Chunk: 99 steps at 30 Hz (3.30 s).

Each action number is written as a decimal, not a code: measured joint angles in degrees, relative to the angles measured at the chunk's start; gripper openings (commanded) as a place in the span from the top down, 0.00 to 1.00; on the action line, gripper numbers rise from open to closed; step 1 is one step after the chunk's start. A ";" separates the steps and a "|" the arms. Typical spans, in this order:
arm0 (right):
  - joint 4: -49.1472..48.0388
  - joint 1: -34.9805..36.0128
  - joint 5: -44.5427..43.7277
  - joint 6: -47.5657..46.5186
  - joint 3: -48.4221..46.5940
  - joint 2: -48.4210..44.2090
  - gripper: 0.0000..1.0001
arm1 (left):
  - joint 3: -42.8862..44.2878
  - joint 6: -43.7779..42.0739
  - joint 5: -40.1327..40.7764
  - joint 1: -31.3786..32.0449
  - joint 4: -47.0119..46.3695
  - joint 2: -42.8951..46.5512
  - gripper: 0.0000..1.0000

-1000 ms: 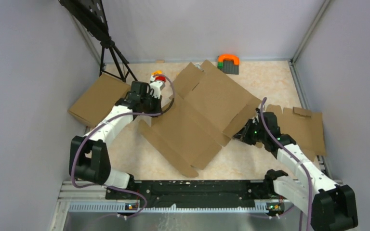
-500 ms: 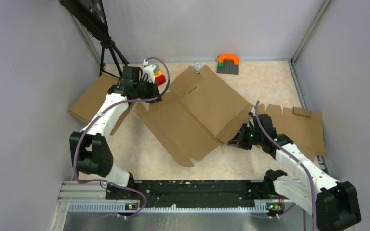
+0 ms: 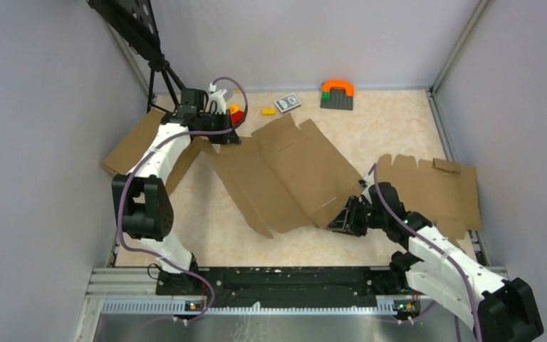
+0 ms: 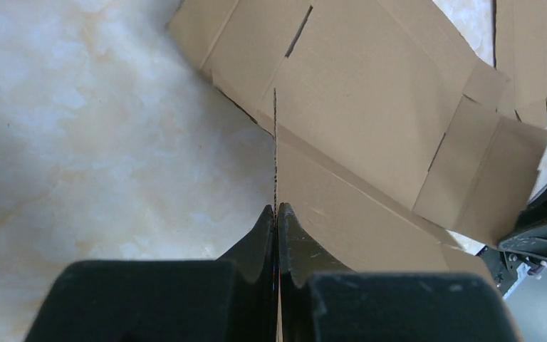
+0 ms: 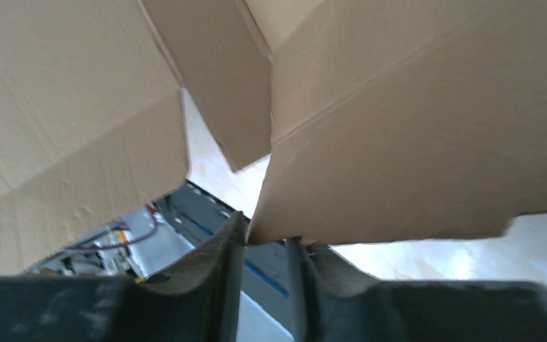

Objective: Fold the paper box

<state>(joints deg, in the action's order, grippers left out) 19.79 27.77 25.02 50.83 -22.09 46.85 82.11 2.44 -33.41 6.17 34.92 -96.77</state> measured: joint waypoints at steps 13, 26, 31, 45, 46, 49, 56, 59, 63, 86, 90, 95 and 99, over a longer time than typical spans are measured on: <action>11.08 0.24 -8.48 -6.14 -3.34 -2.91 0.30 | 2.14 -3.50 -1.27 -0.20 4.35 -1.40 1.00; 3.30 0.26 -5.86 -4.76 -6.91 5.79 0.06 | 2.67 -4.04 -1.75 -0.20 5.97 -2.21 1.00; -1.46 0.35 -3.45 6.40 -2.64 6.36 0.06 | 2.86 -4.04 -1.75 -0.20 6.40 -2.21 1.00; -13.90 6.38 -4.22 38.12 6.40 2.99 0.07 | 2.97 -3.56 -2.27 -0.20 6.34 -2.21 1.00; -14.91 7.08 -4.44 39.17 6.69 3.32 0.07 | 2.97 -3.50 -2.38 -0.20 6.32 -2.21 1.00; -17.46 9.40 -5.42 42.14 6.84 5.42 0.08 | 2.97 -3.39 -2.78 -0.20 6.32 -2.21 1.00; -24.28 12.37 -7.21 47.34 8.13 11.96 0.13 | 3.13 -3.41 -3.04 -0.20 6.45 -2.23 1.00; -25.75 12.52 -8.76 48.50 8.52 13.51 0.18 | 3.45 -3.61 -3.02 -0.20 6.71 -2.23 1.00; -27.41 12.09 -10.64 48.63 8.41 14.62 0.29 | 3.74 -4.09 -2.99 -0.20 6.99 -2.29 1.00; -24.63 8.33 -11.80 37.38 -0.59 25.35 1.00 | 4.92 -5.95 -2.75 -0.68 9.38 -3.85 0.85; -23.91 8.31 -11.87 35.36 -1.75 25.62 1.00 | 4.92 -5.64 -2.78 -0.57 9.79 -4.15 0.80; -24.04 8.31 -11.54 34.38 -1.68 25.62 1.00 | 4.92 -5.11 -3.85 -0.57 9.73 -5.95 0.80; -24.04 8.31 -11.21 33.20 -1.68 25.57 1.00 | 4.44 -4.09 -4.55 -0.66 8.46 -7.17 0.71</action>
<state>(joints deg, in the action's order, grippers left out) -4.25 36.07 13.80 84.03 -23.77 72.42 86.54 -1.65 -37.95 5.52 43.38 -103.94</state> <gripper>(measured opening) 0.008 0.234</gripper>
